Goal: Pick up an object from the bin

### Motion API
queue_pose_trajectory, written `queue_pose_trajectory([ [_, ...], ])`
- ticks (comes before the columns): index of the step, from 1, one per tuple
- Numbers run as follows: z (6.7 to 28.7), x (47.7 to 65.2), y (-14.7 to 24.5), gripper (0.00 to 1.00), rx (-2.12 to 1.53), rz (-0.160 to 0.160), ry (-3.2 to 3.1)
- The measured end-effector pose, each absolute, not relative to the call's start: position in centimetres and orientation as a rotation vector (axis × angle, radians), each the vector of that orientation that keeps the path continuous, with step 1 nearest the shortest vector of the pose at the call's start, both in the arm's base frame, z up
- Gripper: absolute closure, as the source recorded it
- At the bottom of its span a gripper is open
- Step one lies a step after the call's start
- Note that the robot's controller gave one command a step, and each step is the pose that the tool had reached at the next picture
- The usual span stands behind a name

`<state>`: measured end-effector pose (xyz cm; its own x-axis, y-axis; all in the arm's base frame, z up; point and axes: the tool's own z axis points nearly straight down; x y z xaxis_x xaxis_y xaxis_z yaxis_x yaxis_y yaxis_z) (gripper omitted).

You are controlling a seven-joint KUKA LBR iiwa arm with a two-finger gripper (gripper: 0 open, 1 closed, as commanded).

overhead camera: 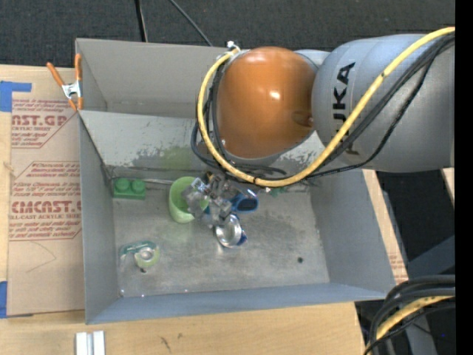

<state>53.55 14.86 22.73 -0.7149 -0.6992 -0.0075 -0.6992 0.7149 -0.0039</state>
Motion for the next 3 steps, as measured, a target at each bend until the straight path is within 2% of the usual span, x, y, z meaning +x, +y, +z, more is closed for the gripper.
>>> queue_pose_trajectory([
  [1, 17.2, 51.0, 15.5, 1.0, -1.865, 0.004, 2.53],
  [2, 17.4, 51.1, 15.6, 0.0, -1.861, 0.005, 2.529],
  [3, 11.7, 49.1, 22.8, 0.0, -1.877, 0.01, 2.52],
])
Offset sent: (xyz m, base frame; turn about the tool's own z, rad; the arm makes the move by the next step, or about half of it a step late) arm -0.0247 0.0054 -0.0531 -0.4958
